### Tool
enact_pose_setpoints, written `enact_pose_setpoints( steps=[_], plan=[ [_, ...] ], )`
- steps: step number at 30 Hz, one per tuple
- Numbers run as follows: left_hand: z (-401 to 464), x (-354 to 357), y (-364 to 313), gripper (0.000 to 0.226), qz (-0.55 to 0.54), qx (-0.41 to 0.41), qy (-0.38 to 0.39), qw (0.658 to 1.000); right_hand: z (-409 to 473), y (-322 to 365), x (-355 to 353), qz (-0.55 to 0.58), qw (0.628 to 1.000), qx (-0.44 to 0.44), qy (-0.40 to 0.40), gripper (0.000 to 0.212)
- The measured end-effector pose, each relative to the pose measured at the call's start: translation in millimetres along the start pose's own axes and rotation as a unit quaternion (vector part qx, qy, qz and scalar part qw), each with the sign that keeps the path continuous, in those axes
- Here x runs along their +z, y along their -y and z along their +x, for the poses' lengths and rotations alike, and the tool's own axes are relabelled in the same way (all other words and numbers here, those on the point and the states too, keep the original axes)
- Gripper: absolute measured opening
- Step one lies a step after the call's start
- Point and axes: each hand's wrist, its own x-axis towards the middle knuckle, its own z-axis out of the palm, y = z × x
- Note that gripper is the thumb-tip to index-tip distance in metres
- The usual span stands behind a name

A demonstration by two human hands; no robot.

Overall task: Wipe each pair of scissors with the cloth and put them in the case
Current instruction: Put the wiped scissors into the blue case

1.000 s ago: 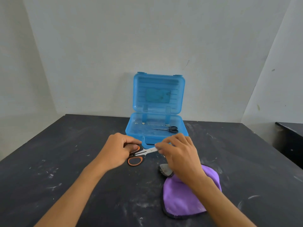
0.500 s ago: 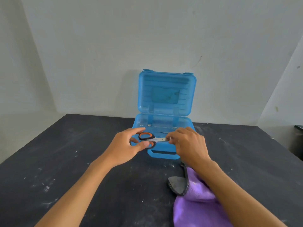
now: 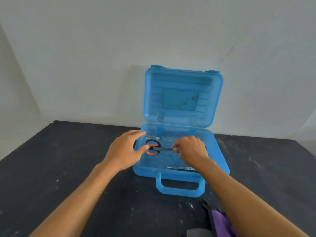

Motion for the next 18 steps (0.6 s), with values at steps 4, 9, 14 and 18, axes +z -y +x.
enact_pose_setpoints(
  steps=[4, 9, 14, 18],
  plan=[
    [12, 14, 11, 0.056, -0.003, 0.0, -0.007, 1.0, 14, -4, 15, -0.005, 0.999, -0.001, 0.033, 0.014],
    [22, 20, 15, 0.053, -0.007, -0.003, -0.001, 1.0, 20, -10, 21, 0.0, 0.997, -0.005, 0.077, 0.016],
    [26, 22, 13, 0.052, -0.004, -0.006, 0.006, 1.0, 27, -6, 15, 0.0, 0.992, -0.025, 0.127, 0.019],
    [29, 18, 11, 0.053, 0.005, -0.009, 0.009, 1.0, 29, 1, 16, -0.012, 0.99, -0.033, 0.137, 0.029]
  ],
)
